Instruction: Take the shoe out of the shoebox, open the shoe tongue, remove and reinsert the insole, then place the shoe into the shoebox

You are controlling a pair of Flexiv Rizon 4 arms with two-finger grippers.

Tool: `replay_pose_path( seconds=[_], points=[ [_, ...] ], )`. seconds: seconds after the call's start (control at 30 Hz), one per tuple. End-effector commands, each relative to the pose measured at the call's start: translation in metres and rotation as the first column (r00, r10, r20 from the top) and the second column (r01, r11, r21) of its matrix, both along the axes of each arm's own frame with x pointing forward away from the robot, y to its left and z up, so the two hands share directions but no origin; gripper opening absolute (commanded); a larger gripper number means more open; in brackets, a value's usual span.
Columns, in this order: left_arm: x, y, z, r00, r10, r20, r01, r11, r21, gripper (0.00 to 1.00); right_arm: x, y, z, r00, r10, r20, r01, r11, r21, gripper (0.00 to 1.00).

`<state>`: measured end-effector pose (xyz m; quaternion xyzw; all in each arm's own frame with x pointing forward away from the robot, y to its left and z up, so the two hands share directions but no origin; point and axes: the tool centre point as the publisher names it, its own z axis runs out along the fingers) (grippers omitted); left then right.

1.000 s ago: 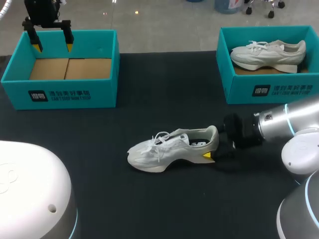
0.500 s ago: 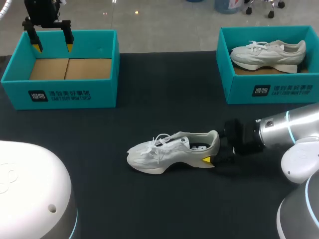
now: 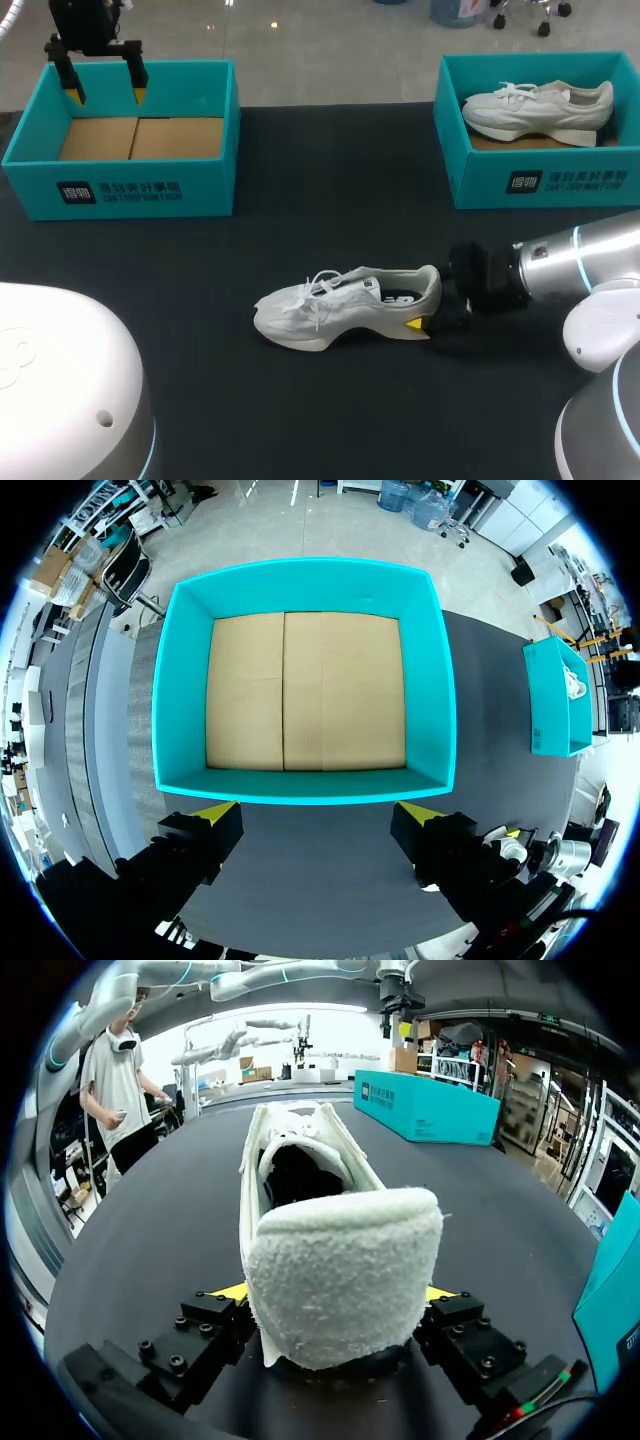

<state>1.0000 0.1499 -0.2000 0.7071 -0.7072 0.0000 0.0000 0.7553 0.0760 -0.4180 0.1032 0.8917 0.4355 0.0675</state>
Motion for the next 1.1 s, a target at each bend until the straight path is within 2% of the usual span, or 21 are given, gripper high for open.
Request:
replay_pose_path(
  seconds=[0.03, 0.7, 0.83, 1.0, 1.1],
  points=[
    [0.0, 0.0, 0.0, 1.0, 0.0, 0.0, 0.0, 1.0, 0.0, 1.0, 0.0, 0.002, -0.001, 1.0, -0.002, 0.0, 0.002, 1.0, -0.005, 0.0],
    [0.0, 0.0, 0.0, 1.0, 0.0, 0.0, 0.0, 1.0, 0.0, 1.0, 0.0, 0.002, -0.001, 1.0, -0.002, 0.0, 0.002, 1.0, -0.005, 0.0],
    [-0.009, -0.024, 0.003, 0.999, 0.047, -0.023, -0.046, 0.999, 0.013, 1.0, 0.0, 0.002, -0.001, 1.0, -0.002, 0.0, 0.002, 1.0, -0.005, 0.0],
    [-0.025, -0.055, -0.001, 0.997, 0.082, -0.011, -0.081, 0.994, 0.076, 1.0, 0.0, 0.002, -0.001, 1.0, -0.002, 0.0, 0.002, 1.0, -0.005, 0.0],
    [-0.035, -0.073, -0.003, 0.996, 0.09, 0.001, -0.09, 0.994, 0.069, 1.0, 0.0, 0.002, -0.001, 1.0, -0.002, 0.0, 0.002, 1.0, -0.005, 0.0]
  ],
)
